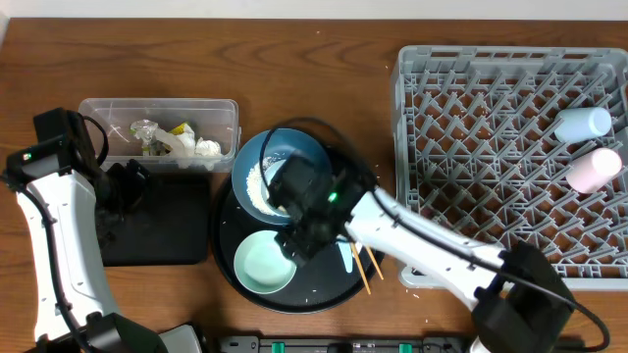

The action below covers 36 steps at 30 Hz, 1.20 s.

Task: Sort waste into correct bins and load items into the dishwasher rack
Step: 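Release the pink cup and move the right gripper back to the tray, then grasp the pale green bowl rim with the right gripper and lift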

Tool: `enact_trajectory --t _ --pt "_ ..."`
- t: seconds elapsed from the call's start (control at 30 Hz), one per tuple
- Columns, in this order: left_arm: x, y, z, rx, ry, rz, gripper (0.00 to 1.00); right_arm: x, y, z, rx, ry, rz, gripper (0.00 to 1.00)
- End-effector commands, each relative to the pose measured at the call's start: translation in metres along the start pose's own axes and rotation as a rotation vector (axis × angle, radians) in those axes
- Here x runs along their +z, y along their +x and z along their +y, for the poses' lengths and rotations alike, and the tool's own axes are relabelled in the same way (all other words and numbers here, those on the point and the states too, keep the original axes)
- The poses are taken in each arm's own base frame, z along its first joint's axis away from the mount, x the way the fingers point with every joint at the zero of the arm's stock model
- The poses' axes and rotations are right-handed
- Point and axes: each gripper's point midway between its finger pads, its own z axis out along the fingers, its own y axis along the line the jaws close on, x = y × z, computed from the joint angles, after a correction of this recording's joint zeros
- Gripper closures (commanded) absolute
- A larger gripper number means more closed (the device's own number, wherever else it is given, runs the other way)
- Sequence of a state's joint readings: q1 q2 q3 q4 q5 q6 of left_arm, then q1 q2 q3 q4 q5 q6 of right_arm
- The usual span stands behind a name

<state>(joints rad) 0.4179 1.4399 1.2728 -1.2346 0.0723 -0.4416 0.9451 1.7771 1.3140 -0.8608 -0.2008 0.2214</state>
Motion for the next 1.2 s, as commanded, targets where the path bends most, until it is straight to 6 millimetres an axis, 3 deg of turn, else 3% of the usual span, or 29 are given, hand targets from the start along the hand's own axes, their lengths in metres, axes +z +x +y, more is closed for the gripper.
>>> enact_trajectory --t 0.0,0.23,0.5,0.7,0.87,1.17 --pt "0.002 0.003 0.002 0.001 -0.010 0.013 0.02 0.000 -0.001 0.001 0.072 0.063 -0.042 0.25" --pt "0.002 0.003 0.002 0.000 -0.010 0.013 0.02 0.020 0.003 0.011 0.150 0.039 -0.074 0.36" --pt "0.002 0.003 0.002 0.000 -0.010 0.013 0.02 0.038 0.010 0.004 0.195 0.062 -0.049 0.41" --pt "0.002 0.003 0.002 0.000 -0.010 0.013 0.02 0.055 0.015 0.004 0.237 0.072 -0.018 0.54" --pt "0.002 0.003 0.002 0.001 -0.010 0.013 0.02 0.056 0.014 0.007 0.229 0.071 -0.025 0.66" --pt "0.002 0.003 0.002 0.001 -0.010 0.013 0.02 0.060 0.015 0.012 0.241 0.069 -0.022 0.75"
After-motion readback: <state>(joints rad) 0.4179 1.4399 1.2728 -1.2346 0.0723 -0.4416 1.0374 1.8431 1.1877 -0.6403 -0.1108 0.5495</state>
